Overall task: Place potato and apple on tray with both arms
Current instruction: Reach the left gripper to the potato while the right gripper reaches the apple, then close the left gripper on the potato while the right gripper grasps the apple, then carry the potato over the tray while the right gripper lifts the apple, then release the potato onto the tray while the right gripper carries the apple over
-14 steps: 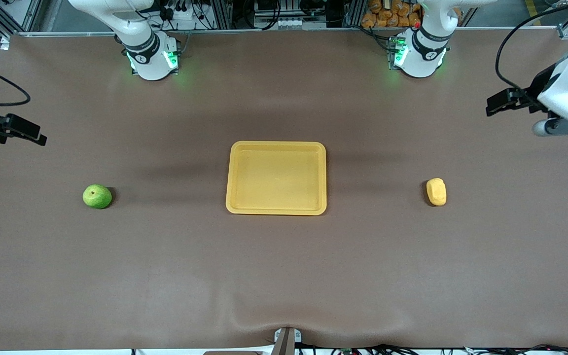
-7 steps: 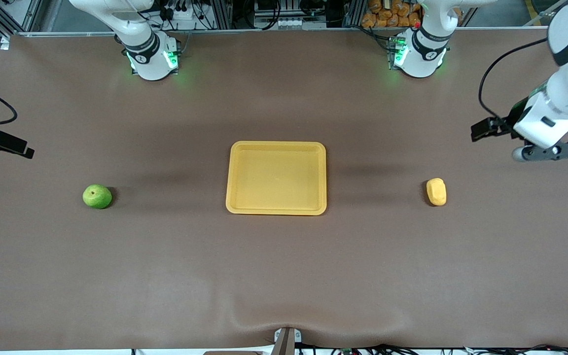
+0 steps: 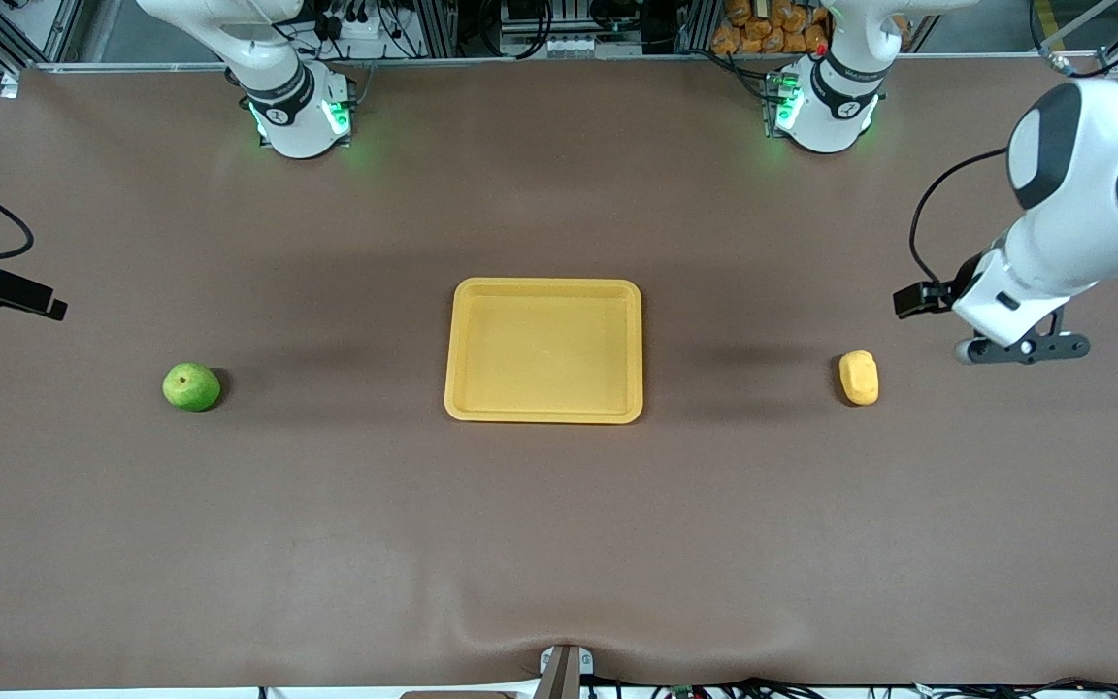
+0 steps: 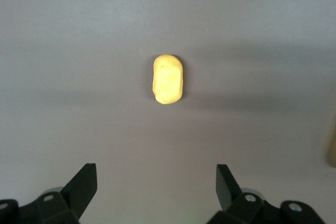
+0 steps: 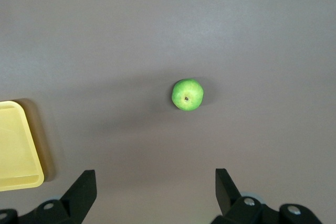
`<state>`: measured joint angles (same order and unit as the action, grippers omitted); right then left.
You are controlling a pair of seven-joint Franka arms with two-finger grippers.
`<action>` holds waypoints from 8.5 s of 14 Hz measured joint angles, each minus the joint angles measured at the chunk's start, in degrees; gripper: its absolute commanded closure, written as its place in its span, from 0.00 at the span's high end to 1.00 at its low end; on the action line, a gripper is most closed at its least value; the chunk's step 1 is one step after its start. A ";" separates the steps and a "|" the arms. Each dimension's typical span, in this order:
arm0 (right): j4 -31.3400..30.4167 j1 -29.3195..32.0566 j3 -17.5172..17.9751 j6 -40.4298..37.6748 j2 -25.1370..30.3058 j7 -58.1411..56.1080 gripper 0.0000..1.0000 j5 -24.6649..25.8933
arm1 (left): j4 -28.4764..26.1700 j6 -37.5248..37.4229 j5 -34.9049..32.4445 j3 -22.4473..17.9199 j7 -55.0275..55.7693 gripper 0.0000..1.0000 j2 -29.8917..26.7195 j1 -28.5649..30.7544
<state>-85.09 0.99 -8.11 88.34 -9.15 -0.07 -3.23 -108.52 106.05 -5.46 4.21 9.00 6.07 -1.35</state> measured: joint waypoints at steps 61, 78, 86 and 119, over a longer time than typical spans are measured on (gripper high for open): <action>-30.50 3.11 0.15 46.58 -16.38 -20.77 1.00 1.50 | -17.60 38.37 -11.26 11.85 14.64 0.00 8.30 3.29; -32.87 3.12 0.82 49.38 -18.00 -23.43 0.00 -1.72 | 11.71 21.67 -11.29 19.33 33.94 0.00 26.45 -16.12; -23.54 3.11 5.49 39.18 -17.88 -40.22 0.00 -6.47 | 17.74 21.00 -11.96 11.45 40.45 0.00 34.09 -28.32; -20.93 -29.66 13.91 45.14 -21.90 -62.15 0.00 -0.77 | 27.38 5.21 -13.78 8.33 40.23 1.00 32.78 -26.44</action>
<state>-106.02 -28.67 5.81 133.48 -31.05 -62.22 -4.01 -81.13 111.26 -19.24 12.54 49.22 38.85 -27.79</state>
